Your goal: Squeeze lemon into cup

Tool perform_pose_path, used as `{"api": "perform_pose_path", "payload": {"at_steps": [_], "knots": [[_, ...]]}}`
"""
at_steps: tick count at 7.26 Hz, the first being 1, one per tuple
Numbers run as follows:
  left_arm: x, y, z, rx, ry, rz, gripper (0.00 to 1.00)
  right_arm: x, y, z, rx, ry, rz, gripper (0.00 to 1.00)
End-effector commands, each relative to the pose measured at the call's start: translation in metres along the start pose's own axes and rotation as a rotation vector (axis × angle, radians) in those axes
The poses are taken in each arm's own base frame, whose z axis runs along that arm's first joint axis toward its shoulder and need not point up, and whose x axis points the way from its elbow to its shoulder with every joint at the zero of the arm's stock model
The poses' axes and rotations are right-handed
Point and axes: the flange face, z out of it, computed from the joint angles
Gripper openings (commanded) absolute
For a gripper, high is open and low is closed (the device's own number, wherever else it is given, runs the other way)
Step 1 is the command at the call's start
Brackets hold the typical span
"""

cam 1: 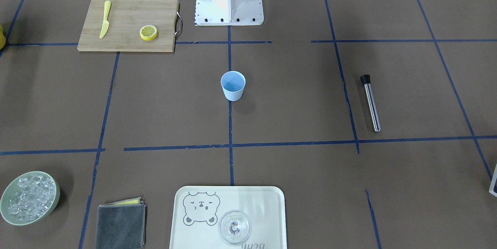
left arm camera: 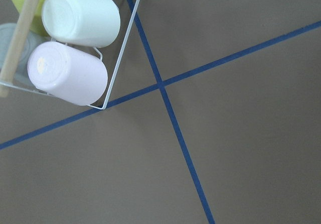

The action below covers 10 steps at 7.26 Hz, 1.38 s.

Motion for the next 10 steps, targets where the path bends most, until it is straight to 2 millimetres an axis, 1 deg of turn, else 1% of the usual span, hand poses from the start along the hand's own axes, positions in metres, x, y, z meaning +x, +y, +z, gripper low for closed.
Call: {"api": "perform_pose_path", "payload": {"at_steps": [1, 2, 3, 4, 5, 6, 7, 8, 9, 10], "knots": [[0.005, -0.016, -0.011, 0.022, -0.013, 0.016, 1.00, -0.015, -0.008, -0.008, 0.049, -0.082, 0.078, 1.00], [0.009, -0.020, -0.017, 0.034, -0.020, 0.030, 1.00, -0.019, -0.010, -0.011, 0.080, -0.094, 0.107, 1.00], [0.008, -0.028, -0.019, 0.037, -0.029, 0.034, 1.00, -0.036, -0.018, -0.014, 0.112, -0.104, 0.051, 1.00], [0.008, -0.029, -0.019, 0.038, -0.031, 0.035, 1.00, -0.058, -0.023, -0.023, 0.196, -0.099, -0.055, 1.00], [0.005, -0.027, -0.017, 0.029, -0.044, 0.031, 1.00, -0.085, -0.034, -0.017, 0.219, -0.109, -0.083, 1.00], [0.004, -0.026, -0.017, 0.027, -0.048, 0.029, 1.00, -0.108, -0.033, -0.017, 0.229, -0.129, -0.036, 1.00], [0.002, -0.026, -0.017, 0.022, -0.071, 0.030, 1.00, -0.137, -0.029, -0.016, 0.212, -0.146, 0.012, 1.00], [0.003, -0.027, -0.020, 0.023, -0.082, 0.032, 1.00, -0.172, -0.017, -0.018, 0.200, -0.144, 0.059, 1.00], [0.003, -0.026, -0.019, 0.022, -0.081, 0.033, 1.00, -0.215, -0.011, -0.008, 0.188, -0.127, 0.104, 1.00], [0.003, -0.026, -0.018, 0.023, -0.074, 0.032, 1.00, -0.253, -0.003, 0.009, 0.172, -0.104, 0.123, 1.00]]}}
